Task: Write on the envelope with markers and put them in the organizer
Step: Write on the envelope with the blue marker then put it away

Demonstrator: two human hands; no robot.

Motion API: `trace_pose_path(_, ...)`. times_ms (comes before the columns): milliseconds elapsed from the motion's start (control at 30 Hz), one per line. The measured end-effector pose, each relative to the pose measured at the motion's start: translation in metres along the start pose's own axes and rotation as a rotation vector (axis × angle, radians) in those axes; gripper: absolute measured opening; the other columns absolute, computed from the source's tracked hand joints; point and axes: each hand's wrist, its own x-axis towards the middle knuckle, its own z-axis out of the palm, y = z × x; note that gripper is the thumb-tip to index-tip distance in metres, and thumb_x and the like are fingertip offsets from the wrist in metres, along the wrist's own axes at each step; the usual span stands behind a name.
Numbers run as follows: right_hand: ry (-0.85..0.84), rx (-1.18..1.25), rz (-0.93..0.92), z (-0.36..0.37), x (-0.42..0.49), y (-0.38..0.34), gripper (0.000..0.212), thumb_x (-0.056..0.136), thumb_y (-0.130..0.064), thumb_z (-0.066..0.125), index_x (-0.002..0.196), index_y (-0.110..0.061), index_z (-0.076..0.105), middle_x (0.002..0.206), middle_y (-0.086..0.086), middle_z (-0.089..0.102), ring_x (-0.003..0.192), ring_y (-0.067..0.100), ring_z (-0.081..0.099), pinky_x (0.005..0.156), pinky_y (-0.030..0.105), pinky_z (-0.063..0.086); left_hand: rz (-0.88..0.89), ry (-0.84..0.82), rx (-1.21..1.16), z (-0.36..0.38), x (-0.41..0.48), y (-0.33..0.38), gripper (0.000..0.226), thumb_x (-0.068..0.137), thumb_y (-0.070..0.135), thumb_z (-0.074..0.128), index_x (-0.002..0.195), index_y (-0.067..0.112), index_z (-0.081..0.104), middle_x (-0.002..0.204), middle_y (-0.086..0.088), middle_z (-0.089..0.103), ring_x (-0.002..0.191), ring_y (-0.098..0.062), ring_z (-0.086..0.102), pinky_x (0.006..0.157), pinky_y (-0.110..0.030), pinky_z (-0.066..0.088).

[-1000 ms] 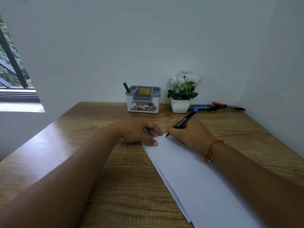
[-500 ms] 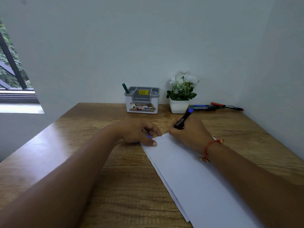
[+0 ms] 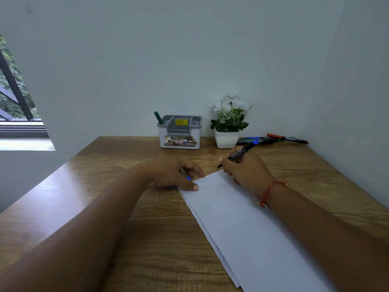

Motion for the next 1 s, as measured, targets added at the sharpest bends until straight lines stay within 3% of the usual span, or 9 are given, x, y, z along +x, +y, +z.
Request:
trace_pose_path(100, -0.016, 0.110, 0.009, -0.002, -0.002, -0.001, 0.012, 0.092, -0.026, 0.072, 0.086, -0.018, 0.065, 0.071, 0.001, 0.069, 0.059, 0.007, 0.061, 0.043, 0.016, 0.045, -0.037, 0.011, -0.070, -0.004, -0.005, 0.001, 0.044, 0.082, 0.039, 0.075, 0.123, 0.042, 0.060, 0.112, 0.013, 0.058, 0.096, -0.002, 0.053, 0.077, -0.019, 0.041)
trace_pose_path(300, -0.043, 0.246, 0.080, -0.004, -0.003, -0.006, 0.021, 0.097, -0.027, 0.061, 0.091, -0.011, 0.073, 0.083, 0.006, 0.075, 0.069, 0.008, 0.067, 0.055, 0.024, 0.054, -0.055, -0.024, -0.218, -0.011, -0.012, -0.002, 0.051, 0.080, 0.010, 0.078, 0.126, 0.021, 0.060, 0.106, -0.002, 0.064, 0.085, -0.005, 0.061, 0.068, -0.012, 0.049)
trace_pose_path(433, -0.063, 0.242, -0.002, -0.005, -0.007, -0.007, 0.014, 0.094, -0.024, 0.067, 0.082, -0.018, 0.064, 0.075, 0.004, 0.073, 0.069, 0.011, 0.067, 0.057, 0.025, 0.053, -0.065, 0.011, -0.256, -0.012, -0.013, -0.001, 0.041, 0.081, 0.006, 0.076, 0.118, 0.020, 0.065, 0.101, -0.001, 0.068, 0.084, -0.006, 0.063, 0.069, -0.016, 0.051)
trace_pose_path(600, -0.126, 0.236, -0.067, -0.007, -0.010, -0.007, 0.012, 0.092, -0.023, 0.072, 0.087, -0.015, 0.065, 0.072, 0.001, 0.069, 0.066, 0.008, 0.063, 0.064, 0.027, 0.057, -0.071, 0.127, -0.284, -0.010, -0.014, 0.001, 0.027, 0.085, 0.007, 0.072, 0.108, 0.022, 0.070, 0.100, 0.001, 0.068, 0.091, -0.006, 0.063, 0.073, -0.014, 0.049)
trace_pose_path(767, -0.136, 0.413, 0.067, -0.010, -0.010, -0.015, 0.014, 0.097, -0.028, 0.064, 0.093, -0.015, 0.070, 0.073, -0.002, 0.072, 0.071, 0.009, 0.065, 0.076, 0.033, 0.057, -0.013, 0.331, -0.417, -0.009, -0.011, 0.003, 0.024, 0.090, 0.009, 0.067, 0.110, 0.021, 0.069, 0.102, 0.000, 0.066, 0.097, -0.009, 0.062, 0.078, -0.016, 0.051)
trace_pose_path(1000, -0.124, 0.542, 0.150, -0.015, -0.012, -0.019, 0.021, 0.096, -0.033, 0.064, 0.102, -0.015, 0.071, 0.083, 0.000, 0.079, 0.079, 0.011, 0.069, 0.087, 0.041, 0.057, 0.020, 0.429, -0.425, 0.001, -0.005, 0.008, 0.021, 0.088, 0.006, 0.068, 0.105, 0.018, 0.069, 0.097, 0.000, 0.067, 0.090, -0.009, 0.064, 0.077, -0.020, 0.057)
